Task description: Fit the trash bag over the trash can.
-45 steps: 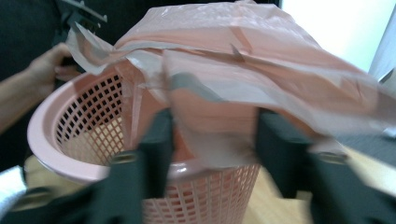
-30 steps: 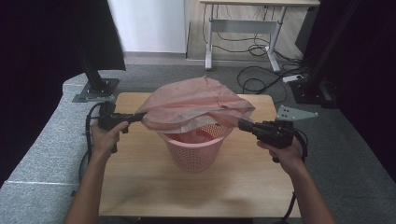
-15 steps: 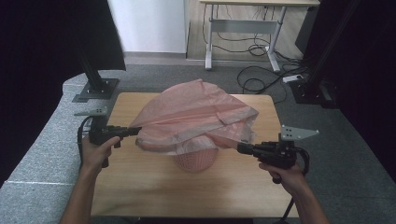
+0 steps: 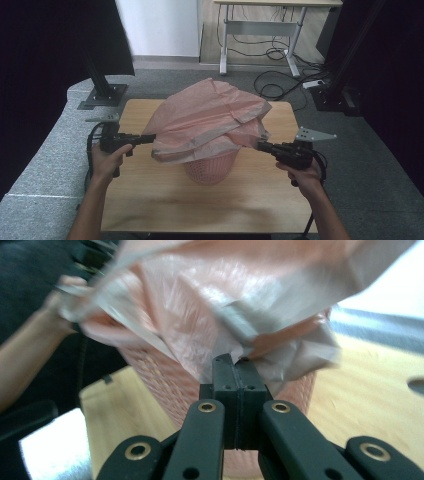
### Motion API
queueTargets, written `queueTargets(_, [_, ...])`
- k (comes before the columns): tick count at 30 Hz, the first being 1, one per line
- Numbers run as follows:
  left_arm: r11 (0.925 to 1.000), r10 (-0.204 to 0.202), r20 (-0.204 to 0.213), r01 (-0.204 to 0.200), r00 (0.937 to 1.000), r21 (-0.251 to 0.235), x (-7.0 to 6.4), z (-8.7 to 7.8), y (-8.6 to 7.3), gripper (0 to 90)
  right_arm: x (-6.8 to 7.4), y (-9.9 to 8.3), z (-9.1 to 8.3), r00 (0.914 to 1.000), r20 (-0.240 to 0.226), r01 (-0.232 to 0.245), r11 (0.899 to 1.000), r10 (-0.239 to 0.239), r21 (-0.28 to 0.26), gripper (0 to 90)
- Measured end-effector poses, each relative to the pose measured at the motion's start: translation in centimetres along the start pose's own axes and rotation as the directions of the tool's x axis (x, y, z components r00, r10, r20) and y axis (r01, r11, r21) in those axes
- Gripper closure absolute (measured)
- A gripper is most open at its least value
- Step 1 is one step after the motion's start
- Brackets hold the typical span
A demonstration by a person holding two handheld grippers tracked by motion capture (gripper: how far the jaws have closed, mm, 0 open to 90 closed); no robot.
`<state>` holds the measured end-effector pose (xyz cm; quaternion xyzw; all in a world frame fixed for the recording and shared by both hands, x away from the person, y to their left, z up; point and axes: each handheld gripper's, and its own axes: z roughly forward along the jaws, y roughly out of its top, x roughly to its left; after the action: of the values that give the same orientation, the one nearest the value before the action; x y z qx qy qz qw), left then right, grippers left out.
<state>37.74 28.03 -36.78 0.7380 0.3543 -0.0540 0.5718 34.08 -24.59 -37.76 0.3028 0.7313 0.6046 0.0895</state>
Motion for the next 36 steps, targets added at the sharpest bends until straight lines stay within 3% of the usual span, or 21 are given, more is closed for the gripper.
queueTargets(5, [1.0,-0.006,0.005,0.006,1.0,0.004,0.2,0.4,-0.2,89.2,-0.5,-1.2,1.6,0.9997,0.014,-0.018,1.0,0.018,0.021,89.6])
queueTargets(11, [0.9998,-0.004,-0.012,0.005,0.9999,0.017,0.0,0.8,-0.3,89.3,-0.5,-1.7,2.5,0.9992,0.037,0.009,0.998,-0.011,0.059,89.8])
queueTargets(16, [0.9994,-0.008,-0.017,0.008,0.9998,0.033,0.1,1.4,-0.7,89.3,-1.2,-2.8,3.9,0.9993,0.023,-0.03,0.996,0.029,0.082,89.8])
queueTargets(21, [0.999,-0.014,-0.01,0.014,0.9999,0.041,0.5,2.0,-1.1,89.3,-1.1,-4.2,5.5,0.9991,-0.003,-0.041,0.992,0.042,0.12,89.8])
queueTargets(27, [0.9992,-0.014,-0.022,0.015,0.9997,0.038,0.7,2.3,-1.5,89.3,-1.3,-4.9,5.6,0.9995,0.015,-0.031,0.988,0.029,0.149,89.9])
queueTargets(31, [0.9998,-0.001,-0.043,0.002,0.9991,0.022,0.4,1.9,-1.5,89.3,-1.6,-5.0,4.3,0.9992,0.034,-0.027,0.989,0.023,0.142,89.2])
queueTargets(34, [0.9999,0.015,-0.044,-0.015,0.9989,-0.003,0.0,1.3,-1.3,89.1,-1.2,-4.5,2.3,0.9966,0.082,-0.016,0.993,0.007,0.113,61.8])
queueTargets(36, [0.9997,0.02,-0.049,-0.021,0.9986,-0.012,-0.2,1.0,-1.2,88.8,-0.8,-3.9,0.4,0.9909,0.134,0.002,0.998,-0.011,0.068,51.3])
